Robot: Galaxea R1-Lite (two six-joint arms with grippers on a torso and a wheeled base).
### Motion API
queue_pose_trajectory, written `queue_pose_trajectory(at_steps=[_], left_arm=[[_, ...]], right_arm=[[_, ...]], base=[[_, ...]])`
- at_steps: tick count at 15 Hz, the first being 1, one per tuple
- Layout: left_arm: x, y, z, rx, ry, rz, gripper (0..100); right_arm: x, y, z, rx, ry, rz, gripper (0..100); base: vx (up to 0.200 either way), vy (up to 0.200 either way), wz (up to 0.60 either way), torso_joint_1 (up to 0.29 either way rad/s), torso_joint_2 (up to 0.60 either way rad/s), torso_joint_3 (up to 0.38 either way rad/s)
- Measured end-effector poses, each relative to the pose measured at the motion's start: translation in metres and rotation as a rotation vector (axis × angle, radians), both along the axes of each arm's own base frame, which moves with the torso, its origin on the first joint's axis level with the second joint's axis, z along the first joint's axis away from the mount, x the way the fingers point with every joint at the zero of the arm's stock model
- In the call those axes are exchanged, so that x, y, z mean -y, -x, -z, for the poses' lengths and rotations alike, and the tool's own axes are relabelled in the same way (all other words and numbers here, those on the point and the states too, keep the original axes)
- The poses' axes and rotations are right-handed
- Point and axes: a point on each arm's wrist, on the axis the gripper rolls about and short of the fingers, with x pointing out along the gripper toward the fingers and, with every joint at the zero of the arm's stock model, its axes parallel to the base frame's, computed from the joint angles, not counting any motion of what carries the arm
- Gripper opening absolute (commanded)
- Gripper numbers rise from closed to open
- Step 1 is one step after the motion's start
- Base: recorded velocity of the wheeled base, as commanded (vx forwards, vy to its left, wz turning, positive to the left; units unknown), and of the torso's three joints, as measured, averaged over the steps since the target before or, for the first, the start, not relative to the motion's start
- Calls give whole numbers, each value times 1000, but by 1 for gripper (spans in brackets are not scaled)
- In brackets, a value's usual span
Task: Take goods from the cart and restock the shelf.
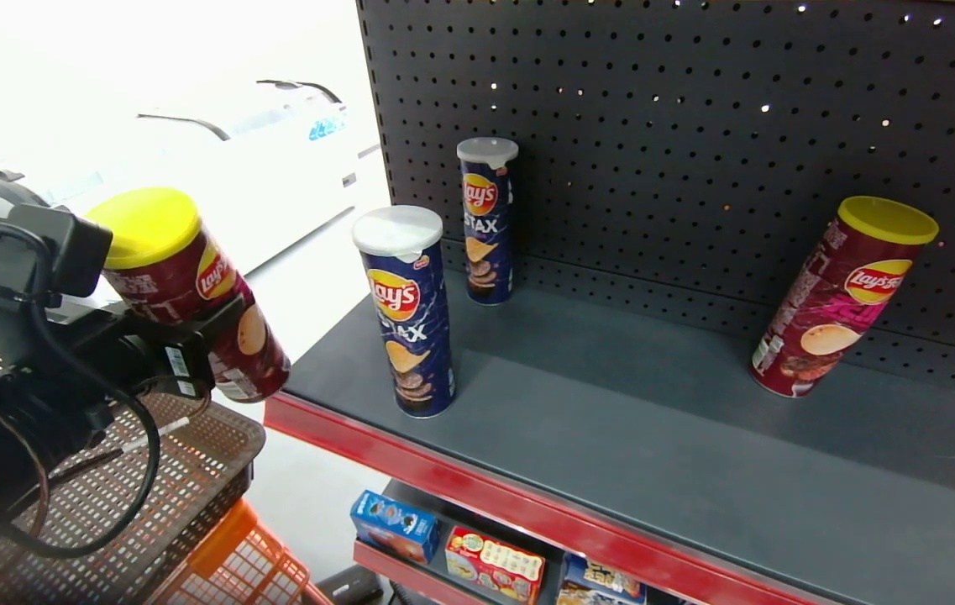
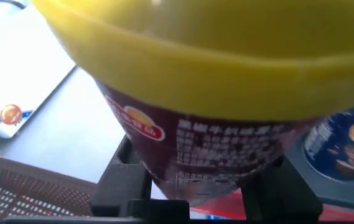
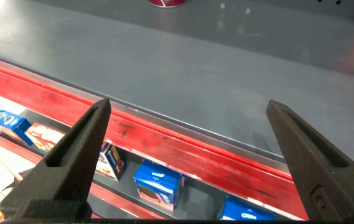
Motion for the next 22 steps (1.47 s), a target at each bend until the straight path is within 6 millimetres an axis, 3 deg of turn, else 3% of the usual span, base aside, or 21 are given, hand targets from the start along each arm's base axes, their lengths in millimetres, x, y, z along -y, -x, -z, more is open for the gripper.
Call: queue_pose_trajectory(at_steps=[4, 12, 19, 22], left_arm=[[14, 20, 0, -97, -24, 88, 0], [41, 44, -14, -57, 45, 333, 0], [53, 63, -17, -40, 54, 494, 0], [57, 74, -8, -110, 30, 542, 0]], right_arm=[[0, 0, 0, 0, 0, -2, 100], [0, 0, 0, 0, 0, 0, 100], [0, 0, 0, 0, 0, -2, 100], [0, 0, 0, 0, 0, 0, 100]], base=[[0, 0, 0, 0, 0, 0], [0, 0, 0, 0, 0, 0], [0, 0, 0, 0, 0, 0], [0, 0, 0, 0, 0, 0]])
